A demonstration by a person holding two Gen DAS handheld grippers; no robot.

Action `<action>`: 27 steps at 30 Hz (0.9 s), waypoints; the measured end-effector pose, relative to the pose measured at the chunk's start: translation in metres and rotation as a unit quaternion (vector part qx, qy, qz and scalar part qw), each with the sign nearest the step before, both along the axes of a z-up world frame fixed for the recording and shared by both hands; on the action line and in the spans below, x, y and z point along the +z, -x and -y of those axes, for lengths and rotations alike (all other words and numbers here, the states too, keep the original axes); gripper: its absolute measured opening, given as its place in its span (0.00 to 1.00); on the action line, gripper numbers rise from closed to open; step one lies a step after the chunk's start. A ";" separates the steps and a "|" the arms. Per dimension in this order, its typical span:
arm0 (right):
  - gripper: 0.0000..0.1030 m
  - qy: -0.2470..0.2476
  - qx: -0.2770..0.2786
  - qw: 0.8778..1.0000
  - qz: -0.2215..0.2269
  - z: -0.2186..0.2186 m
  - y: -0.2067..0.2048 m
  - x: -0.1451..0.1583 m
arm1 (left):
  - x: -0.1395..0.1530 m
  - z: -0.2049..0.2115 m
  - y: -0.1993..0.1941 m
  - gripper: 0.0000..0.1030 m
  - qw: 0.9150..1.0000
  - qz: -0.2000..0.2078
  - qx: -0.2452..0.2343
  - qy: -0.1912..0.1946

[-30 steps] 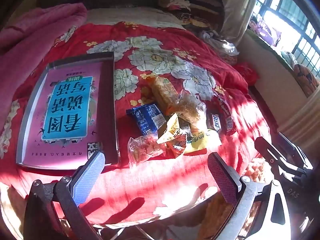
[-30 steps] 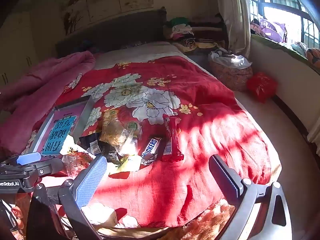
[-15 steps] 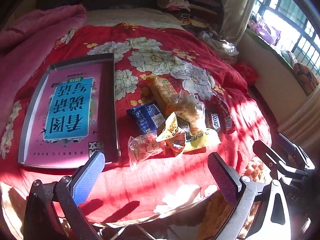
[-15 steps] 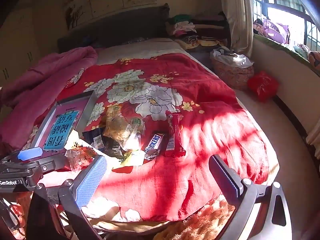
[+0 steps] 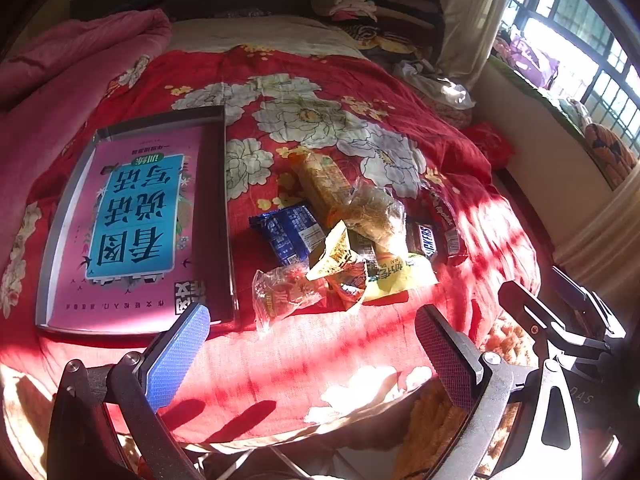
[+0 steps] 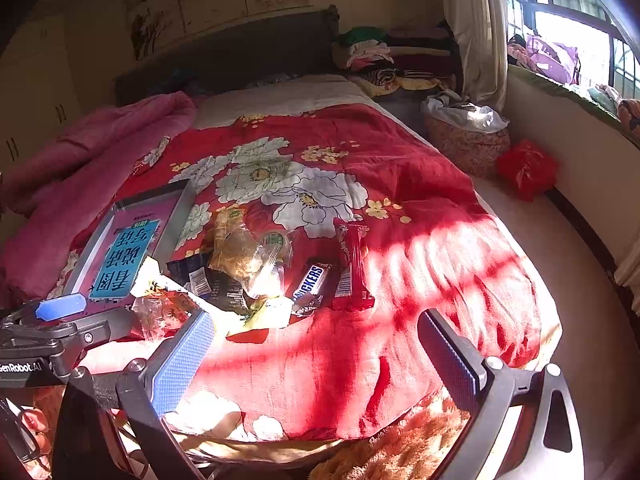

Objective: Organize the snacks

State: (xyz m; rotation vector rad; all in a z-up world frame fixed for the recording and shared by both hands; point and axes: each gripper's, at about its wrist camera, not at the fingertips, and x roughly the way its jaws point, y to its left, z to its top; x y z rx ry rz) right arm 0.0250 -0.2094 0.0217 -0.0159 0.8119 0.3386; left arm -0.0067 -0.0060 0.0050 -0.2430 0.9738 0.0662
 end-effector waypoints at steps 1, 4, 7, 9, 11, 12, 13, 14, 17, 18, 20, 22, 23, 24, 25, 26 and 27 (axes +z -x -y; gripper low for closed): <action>1.00 0.001 0.000 1.000 0.000 -0.001 0.000 0.000 | 0.000 0.000 0.000 0.99 1.000 0.000 0.000 0.000; 1.00 0.000 0.000 1.000 0.001 -0.001 0.000 0.000 | 0.000 0.000 0.000 0.99 1.000 0.001 -0.001 0.001; 1.00 0.000 0.000 1.000 0.000 -0.001 0.000 0.000 | 0.001 0.000 0.001 0.99 1.000 0.002 -0.004 0.001; 1.00 0.001 0.000 1.000 0.000 -0.001 0.000 0.000 | 0.001 0.000 0.001 0.99 1.000 0.001 -0.004 0.001; 1.00 0.001 0.000 1.000 -0.001 -0.002 0.000 0.000 | 0.000 -0.001 0.001 0.99 1.000 0.000 -0.004 0.002; 1.00 0.001 0.000 1.000 0.000 -0.002 0.000 0.000 | 0.000 0.000 0.001 0.99 1.000 0.000 -0.004 0.001; 1.00 0.002 0.000 1.000 0.000 -0.002 0.001 0.000 | 0.000 0.000 0.001 0.99 1.000 0.000 -0.003 0.001; 1.00 0.001 0.000 1.000 0.000 -0.003 0.000 -0.001 | -0.001 0.000 0.000 0.99 1.000 0.000 -0.004 0.001; 1.00 0.002 0.000 1.000 0.000 -0.003 0.000 -0.001 | -0.001 0.000 0.000 0.99 1.000 -0.001 -0.004 0.001; 1.00 0.001 0.000 1.000 -0.001 -0.002 0.001 -0.001 | -0.001 0.000 0.001 0.99 1.000 0.000 -0.003 0.001; 1.00 0.001 0.001 1.000 -0.002 -0.003 0.000 -0.003 | -0.001 0.000 0.000 0.99 1.000 -0.001 -0.003 0.000; 1.00 0.002 0.000 1.000 -0.005 -0.003 0.000 -0.004 | -0.002 0.000 0.000 0.99 1.000 -0.002 -0.003 0.002; 1.00 0.002 0.001 1.000 -0.005 -0.002 -0.001 -0.004 | -0.003 0.000 0.000 0.99 1.000 -0.003 -0.003 0.002; 1.00 0.002 0.001 1.000 -0.005 -0.003 -0.001 -0.005 | -0.004 0.000 0.000 0.99 1.000 -0.004 -0.003 0.002; 1.00 0.003 0.001 1.000 -0.006 -0.003 -0.001 -0.005 | -0.004 0.000 -0.001 0.99 1.000 -0.004 -0.004 0.002; 1.00 0.003 0.001 1.000 -0.006 -0.003 -0.001 -0.005 | -0.004 0.001 -0.001 0.99 1.000 -0.004 -0.004 0.002; 1.00 0.004 0.002 1.000 -0.005 -0.004 -0.001 -0.005 | -0.004 0.001 -0.001 0.99 1.000 -0.004 -0.004 0.002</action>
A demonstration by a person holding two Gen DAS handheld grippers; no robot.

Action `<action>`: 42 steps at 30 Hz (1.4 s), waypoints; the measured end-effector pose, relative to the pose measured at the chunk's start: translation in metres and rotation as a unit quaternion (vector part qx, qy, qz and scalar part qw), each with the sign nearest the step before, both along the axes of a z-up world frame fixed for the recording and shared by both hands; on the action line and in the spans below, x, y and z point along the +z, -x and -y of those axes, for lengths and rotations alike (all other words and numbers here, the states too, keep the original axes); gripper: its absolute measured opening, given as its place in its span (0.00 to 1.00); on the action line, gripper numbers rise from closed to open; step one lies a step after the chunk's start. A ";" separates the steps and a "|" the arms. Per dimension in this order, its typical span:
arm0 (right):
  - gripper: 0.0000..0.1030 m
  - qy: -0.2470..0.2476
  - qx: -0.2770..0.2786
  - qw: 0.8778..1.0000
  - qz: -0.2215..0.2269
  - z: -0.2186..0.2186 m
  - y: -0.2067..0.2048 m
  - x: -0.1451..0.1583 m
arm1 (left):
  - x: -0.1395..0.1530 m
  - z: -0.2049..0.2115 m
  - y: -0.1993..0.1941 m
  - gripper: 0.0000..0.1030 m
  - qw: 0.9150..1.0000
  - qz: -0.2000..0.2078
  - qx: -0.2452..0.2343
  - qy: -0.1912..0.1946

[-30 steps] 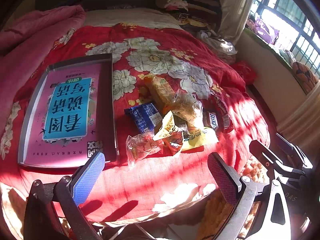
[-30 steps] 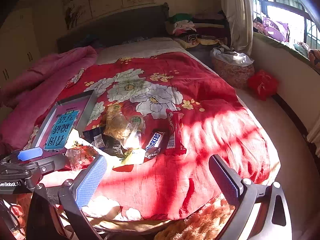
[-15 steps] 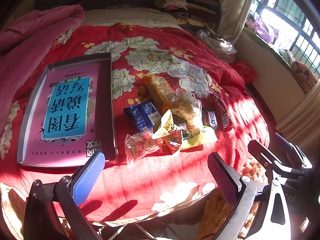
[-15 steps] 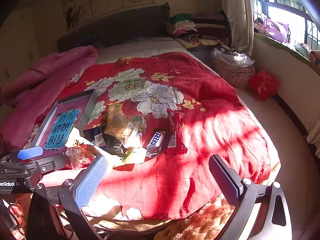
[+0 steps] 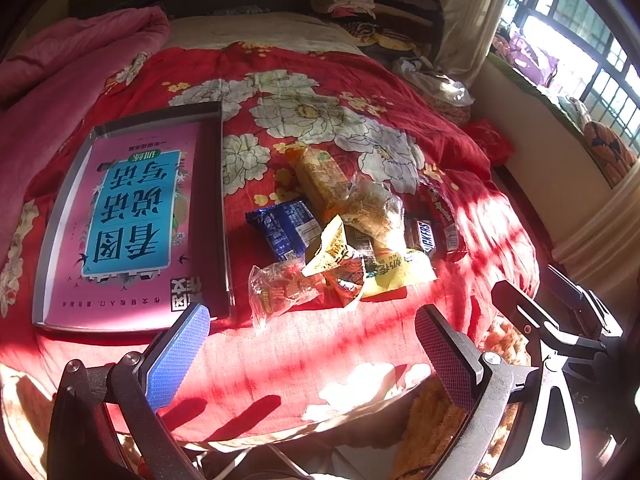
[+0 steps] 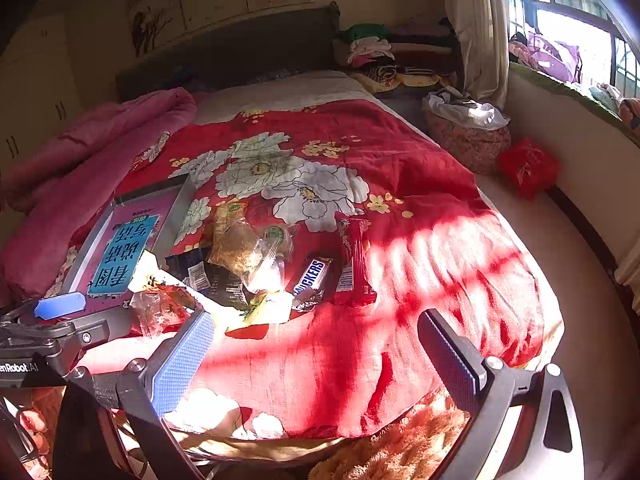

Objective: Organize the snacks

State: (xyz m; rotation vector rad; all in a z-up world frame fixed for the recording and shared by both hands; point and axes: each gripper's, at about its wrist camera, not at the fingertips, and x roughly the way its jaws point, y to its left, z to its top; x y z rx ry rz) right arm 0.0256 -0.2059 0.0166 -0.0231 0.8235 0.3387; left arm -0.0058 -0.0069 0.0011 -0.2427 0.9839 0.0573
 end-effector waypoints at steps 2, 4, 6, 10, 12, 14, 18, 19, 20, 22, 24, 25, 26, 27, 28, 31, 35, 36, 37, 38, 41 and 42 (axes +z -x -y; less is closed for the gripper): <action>1.00 -0.001 0.000 1.000 0.000 0.000 0.000 0.000 | 0.000 0.000 0.000 0.99 1.000 0.000 0.000 -0.001; 1.00 -0.002 0.001 1.000 0.000 0.000 0.000 0.000 | 0.001 0.001 0.000 0.99 1.000 0.000 0.000 -0.002; 1.00 -0.001 0.000 1.000 0.001 0.000 0.000 0.000 | 0.001 0.001 -0.001 0.99 1.000 0.000 -0.001 -0.002; 1.00 -0.001 0.002 1.000 0.001 -0.002 -0.003 -0.001 | 0.001 0.001 -0.002 0.99 1.000 0.003 0.000 0.001; 1.00 -0.001 0.002 1.000 0.003 -0.001 -0.003 -0.001 | 0.001 0.000 -0.003 0.99 1.000 0.002 0.001 0.000; 1.00 -0.003 0.001 1.000 0.002 -0.001 -0.005 -0.002 | -0.001 -0.001 -0.005 0.99 1.000 -0.001 0.000 0.002; 1.00 -0.005 -0.005 1.000 -0.005 0.001 -0.009 -0.005 | -0.007 -0.003 -0.011 0.99 1.000 -0.009 -0.003 0.011; 1.00 -0.006 -0.006 1.000 -0.006 0.002 -0.010 -0.006 | -0.008 -0.003 -0.014 0.99 1.000 -0.010 -0.004 0.011; 1.00 -0.007 -0.007 1.000 -0.007 0.003 -0.011 -0.007 | -0.008 -0.003 -0.016 0.99 1.000 -0.010 -0.005 0.011; 1.00 -0.008 -0.010 1.000 -0.008 0.004 -0.013 -0.007 | -0.010 -0.004 -0.022 0.99 1.000 -0.008 -0.008 0.021; 1.00 -0.009 -0.012 1.000 -0.008 0.006 -0.015 -0.008 | -0.012 -0.003 -0.028 0.99 1.000 -0.009 -0.011 0.023; 1.00 -0.009 -0.014 1.000 -0.009 0.007 -0.017 -0.009 | -0.013 -0.003 -0.031 0.99 1.000 -0.010 -0.012 0.024; 1.00 -0.009 -0.015 1.000 -0.010 0.007 -0.020 -0.010 | -0.014 -0.003 -0.034 0.99 1.000 -0.010 -0.013 0.024; 1.00 -0.008 -0.016 1.000 -0.011 0.008 -0.022 -0.011 | -0.015 -0.003 -0.037 0.99 1.000 -0.011 -0.014 0.024; 1.00 -0.008 -0.018 1.000 -0.013 0.009 -0.026 -0.012 | -0.016 -0.003 -0.041 0.99 0.999 -0.011 -0.016 0.025; 1.00 -0.013 -0.025 0.999 -0.020 0.013 -0.037 -0.018 | -0.018 -0.001 -0.046 0.98 0.999 -0.009 -0.026 0.028; 1.00 -0.015 -0.045 0.999 -0.027 0.020 -0.056 -0.025 | -0.018 0.002 -0.051 0.91 0.999 -0.008 -0.039 0.032; 1.00 -0.011 -0.048 0.998 -0.027 0.020 -0.061 -0.027 | -0.017 0.003 -0.051 0.91 0.999 -0.007 -0.042 0.034; 1.00 -0.008 -0.051 0.998 -0.028 0.020 -0.066 -0.029 | -0.017 0.004 -0.052 0.90 0.998 -0.006 -0.045 0.037; 1.00 -0.005 -0.056 0.998 -0.032 0.020 -0.073 -0.033 | -0.017 0.004 -0.053 0.89 0.998 -0.005 -0.049 0.040; 1.00 -0.003 -0.063 0.997 -0.048 0.020 -0.090 -0.043 | -0.019 0.004 -0.057 0.65 0.997 -0.010 -0.058 0.055; 0.98 -0.006 -0.064 0.997 -0.052 0.020 -0.095 -0.046 | -0.022 0.003 -0.059 0.61 0.996 -0.016 -0.058 0.058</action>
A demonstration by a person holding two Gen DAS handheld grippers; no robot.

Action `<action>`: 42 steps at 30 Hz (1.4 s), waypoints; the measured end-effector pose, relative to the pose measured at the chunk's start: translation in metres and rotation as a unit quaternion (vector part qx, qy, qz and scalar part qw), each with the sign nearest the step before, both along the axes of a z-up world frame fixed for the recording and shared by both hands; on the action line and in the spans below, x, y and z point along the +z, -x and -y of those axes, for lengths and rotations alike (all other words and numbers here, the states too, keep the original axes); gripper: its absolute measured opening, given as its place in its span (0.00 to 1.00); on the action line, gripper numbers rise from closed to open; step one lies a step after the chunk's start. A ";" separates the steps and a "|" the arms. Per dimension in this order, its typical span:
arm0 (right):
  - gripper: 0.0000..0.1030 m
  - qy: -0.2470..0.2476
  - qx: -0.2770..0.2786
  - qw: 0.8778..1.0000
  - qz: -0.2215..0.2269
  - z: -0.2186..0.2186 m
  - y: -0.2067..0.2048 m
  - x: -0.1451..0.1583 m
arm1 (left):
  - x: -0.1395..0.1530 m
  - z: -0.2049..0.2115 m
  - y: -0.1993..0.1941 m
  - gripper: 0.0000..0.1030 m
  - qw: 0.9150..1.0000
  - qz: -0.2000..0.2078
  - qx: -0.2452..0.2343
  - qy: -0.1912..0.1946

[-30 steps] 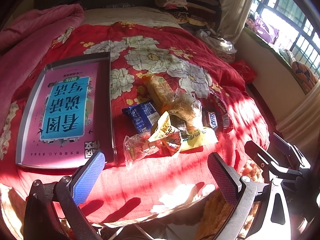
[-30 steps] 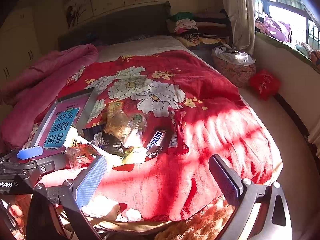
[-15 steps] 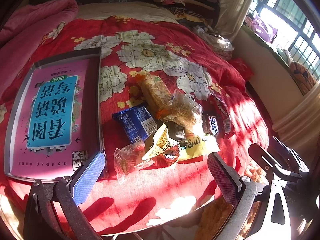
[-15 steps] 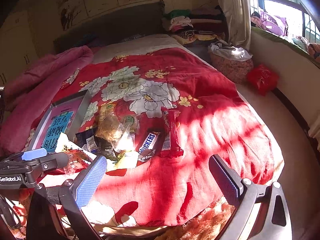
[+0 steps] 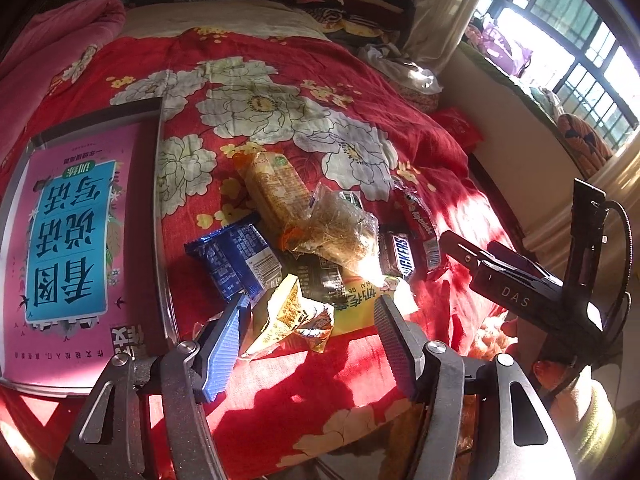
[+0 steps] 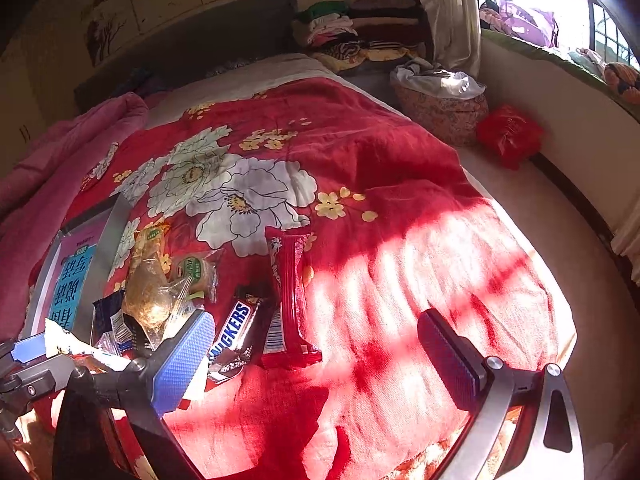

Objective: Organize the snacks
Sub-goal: 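Grasp the red candy stick with the right tool while the left tool grasps the yellow wrapper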

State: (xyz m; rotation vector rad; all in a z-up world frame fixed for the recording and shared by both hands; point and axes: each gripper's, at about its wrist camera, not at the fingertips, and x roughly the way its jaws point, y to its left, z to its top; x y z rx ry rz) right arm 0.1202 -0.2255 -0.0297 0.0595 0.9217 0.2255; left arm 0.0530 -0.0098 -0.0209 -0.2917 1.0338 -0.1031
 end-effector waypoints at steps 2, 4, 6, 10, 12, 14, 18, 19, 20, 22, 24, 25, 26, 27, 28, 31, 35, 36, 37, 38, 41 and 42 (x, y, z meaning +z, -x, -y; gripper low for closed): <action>0.95 -0.001 -0.001 1.000 -0.003 -0.001 -0.008 -0.006 | -0.003 -0.003 -0.003 0.61 1.000 -0.007 0.005 0.011; 0.89 0.005 0.003 1.000 -0.002 -0.006 -0.017 -0.010 | -0.004 -0.005 -0.004 0.61 1.000 -0.007 0.007 0.015; 0.79 0.010 0.010 1.000 -0.001 -0.010 -0.024 -0.013 | -0.003 -0.005 -0.005 0.59 1.000 -0.004 0.007 0.012; 0.64 0.018 0.023 1.000 -0.011 -0.018 -0.036 -0.022 | -0.001 -0.003 -0.005 0.55 1.000 0.000 0.002 0.014; 0.54 0.017 0.033 0.999 -0.017 -0.023 -0.040 -0.027 | -0.002 -0.003 -0.005 0.52 1.000 -0.001 0.000 0.017; 0.47 0.023 0.043 0.999 -0.019 -0.028 -0.043 -0.031 | -0.004 -0.002 -0.006 0.40 1.000 -0.004 -0.004 0.018; 0.31 0.035 0.063 0.997 -0.011 -0.036 -0.044 -0.035 | -0.008 -0.003 -0.008 0.37 1.000 -0.009 -0.003 0.023; 0.29 0.033 0.068 0.997 -0.009 -0.037 -0.045 -0.035 | -0.009 -0.003 -0.008 0.36 1.000 -0.008 -0.003 0.024; 0.26 0.034 0.070 0.997 -0.008 -0.038 -0.046 -0.035 | -0.009 -0.004 -0.008 0.36 1.000 -0.008 -0.004 0.026; 0.23 0.033 0.070 0.997 -0.006 -0.036 -0.046 -0.035 | -0.008 -0.005 -0.008 0.32 1.000 -0.004 -0.005 0.030; 0.21 0.022 0.068 0.997 -0.001 -0.031 -0.044 -0.032 | -0.007 -0.008 -0.008 0.30 0.999 0.001 -0.004 0.041; 0.21 0.015 0.068 0.998 0.003 -0.029 -0.043 -0.029 | -0.007 -0.009 -0.008 0.28 0.999 0.004 -0.004 0.047; 0.21 0.008 0.069 0.998 0.009 -0.027 -0.042 -0.026 | -0.006 -0.010 -0.008 0.25 0.999 0.007 -0.005 0.051; 0.20 0.001 0.070 0.997 0.015 -0.025 -0.040 -0.022 | -0.005 -0.011 -0.008 0.20 0.999 0.009 -0.006 0.053; 0.19 -0.010 0.071 0.997 0.018 -0.023 -0.039 -0.019 | -0.004 -0.011 -0.007 0.20 0.998 0.012 -0.006 0.054; 0.18 -0.027 0.069 0.997 0.031 -0.018 -0.033 -0.009 | 0.002 -0.013 -0.005 0.19 0.998 0.025 -0.010 0.064; 0.18 -0.036 0.071 0.996 0.046 -0.016 -0.025 0.006 | 0.014 -0.018 -0.003 0.19 0.997 0.044 -0.007 0.068; 0.18 -0.036 0.071 0.996 0.051 -0.017 -0.023 0.011 | 0.017 -0.020 -0.003 0.19 0.996 0.049 -0.005 0.071; 0.18 -0.038 0.072 0.995 0.057 -0.017 -0.020 0.016 | 0.020 -0.023 -0.002 0.19 0.996 0.052 -0.003 0.071; 0.18 -0.040 0.075 0.994 0.063 -0.018 -0.018 0.021 | 0.023 -0.025 -0.002 0.19 0.996 0.055 0.000 0.071; 0.18 -0.040 0.088 0.992 0.081 -0.027 -0.011 0.038 | 0.030 -0.034 0.000 0.19 0.995 0.064 0.011 0.076; 0.18 -0.042 0.092 0.991 0.086 -0.029 -0.008 0.042 | 0.032 -0.037 0.001 0.19 0.995 0.067 0.013 0.077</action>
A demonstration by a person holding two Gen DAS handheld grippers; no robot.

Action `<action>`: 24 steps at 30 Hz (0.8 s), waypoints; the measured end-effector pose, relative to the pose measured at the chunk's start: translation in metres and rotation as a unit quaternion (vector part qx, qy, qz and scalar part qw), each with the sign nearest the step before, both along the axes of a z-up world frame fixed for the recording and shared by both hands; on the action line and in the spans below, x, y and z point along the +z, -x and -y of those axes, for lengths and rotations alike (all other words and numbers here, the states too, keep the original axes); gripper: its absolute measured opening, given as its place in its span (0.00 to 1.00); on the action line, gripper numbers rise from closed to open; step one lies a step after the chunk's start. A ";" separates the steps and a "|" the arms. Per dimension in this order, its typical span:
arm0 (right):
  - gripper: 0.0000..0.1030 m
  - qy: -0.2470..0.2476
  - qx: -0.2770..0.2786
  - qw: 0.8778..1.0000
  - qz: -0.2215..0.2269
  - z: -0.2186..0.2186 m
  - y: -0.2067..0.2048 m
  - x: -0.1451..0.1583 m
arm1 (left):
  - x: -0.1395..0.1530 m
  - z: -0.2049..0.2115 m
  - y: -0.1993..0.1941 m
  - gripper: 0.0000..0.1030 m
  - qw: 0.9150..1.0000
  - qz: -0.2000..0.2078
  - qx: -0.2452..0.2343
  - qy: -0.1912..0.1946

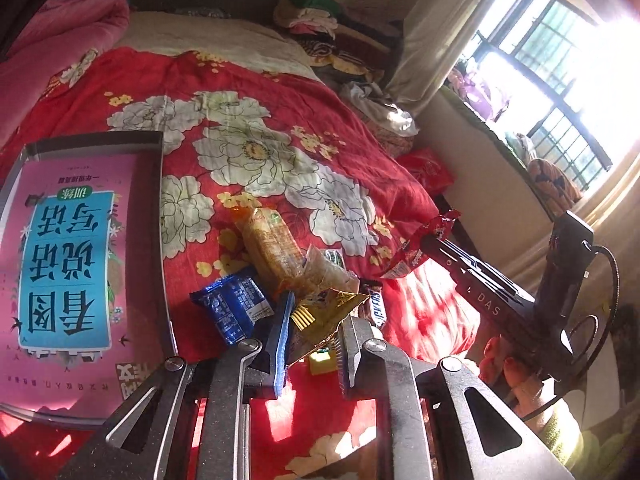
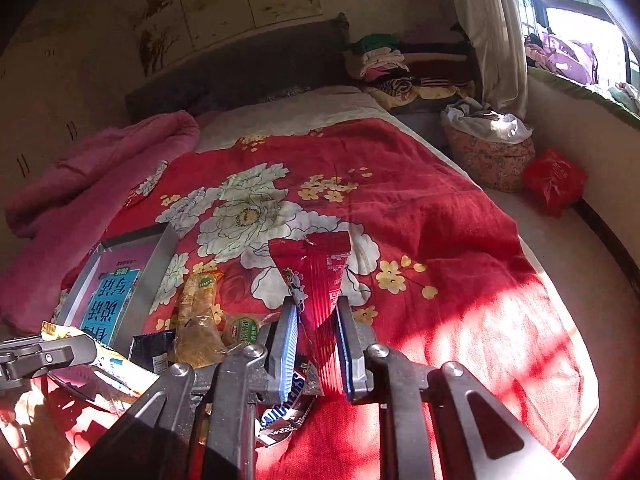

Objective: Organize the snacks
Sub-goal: 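Grasp the red candy stick with the right tool while the left tool grasps the yellow wrapper, then carry both snacks over the metal tray and open both tools to drop them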

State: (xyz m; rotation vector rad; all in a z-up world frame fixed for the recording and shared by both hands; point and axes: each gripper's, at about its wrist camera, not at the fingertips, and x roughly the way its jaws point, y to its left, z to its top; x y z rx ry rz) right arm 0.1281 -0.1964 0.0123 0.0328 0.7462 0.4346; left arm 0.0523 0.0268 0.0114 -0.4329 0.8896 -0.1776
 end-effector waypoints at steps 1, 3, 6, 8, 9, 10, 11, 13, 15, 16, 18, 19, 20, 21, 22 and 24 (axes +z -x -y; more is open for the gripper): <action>0.18 -0.002 0.004 1.000 0.004 -0.003 0.002 0.004 | 0.002 -0.003 0.001 0.19 1.000 0.003 0.004 0.000; 0.18 -0.005 0.012 1.000 0.011 -0.011 0.006 0.013 | 0.007 -0.009 0.004 0.19 1.000 0.008 0.011 0.003; 0.18 -0.011 0.029 0.999 0.027 -0.024 0.014 0.028 | 0.014 -0.021 0.009 0.19 1.000 0.015 0.025 0.007; 0.18 -0.017 0.043 0.998 0.034 -0.032 0.019 0.037 | 0.018 -0.029 0.013 0.19 0.999 0.020 0.035 0.010; 0.18 -0.019 0.050 0.998 0.037 -0.037 0.022 0.042 | 0.020 -0.033 0.014 0.19 0.999 0.022 0.040 0.010; 0.18 -0.022 0.059 0.997 0.039 -0.042 0.024 0.046 | 0.022 -0.038 0.016 0.19 0.999 0.025 0.045 0.009; 0.18 -0.026 0.067 0.997 0.043 -0.048 0.028 0.050 | 0.024 -0.043 0.019 0.19 0.998 0.027 0.051 0.009; 0.18 -0.030 0.084 0.995 0.046 -0.059 0.033 0.057 | 0.027 -0.053 0.023 0.19 0.998 0.030 0.062 0.012; 0.18 -0.034 0.100 0.993 0.048 -0.072 0.039 0.062 | 0.029 -0.064 0.028 0.19 0.997 0.033 0.075 0.011; 0.18 -0.034 0.108 0.992 0.049 -0.078 0.042 0.064 | 0.030 -0.070 0.031 0.19 0.996 0.034 0.081 0.011; 0.18 -0.033 0.124 0.990 0.052 -0.090 0.049 0.066 | 0.029 -0.081 0.037 0.19 0.995 0.034 0.094 0.012; 0.18 -0.031 0.132 0.989 0.054 -0.097 0.052 0.067 | 0.029 -0.087 0.041 0.19 0.994 0.034 0.102 0.013; 0.18 -0.030 0.141 0.988 0.055 -0.104 0.054 0.068 | 0.029 -0.093 0.043 0.19 0.993 0.032 0.108 0.013; 0.18 -0.031 0.150 0.987 0.052 -0.111 0.057 0.067 | 0.028 -0.099 0.046 0.19 0.993 0.030 0.116 0.013; 0.18 -0.032 0.158 0.986 0.050 -0.117 0.060 0.067 | 0.027 -0.104 0.048 0.19 0.992 0.028 0.123 0.014; 0.18 -0.031 0.172 0.984 0.046 -0.129 0.064 0.065 | 0.024 -0.114 0.053 0.19 0.990 0.023 0.136 0.013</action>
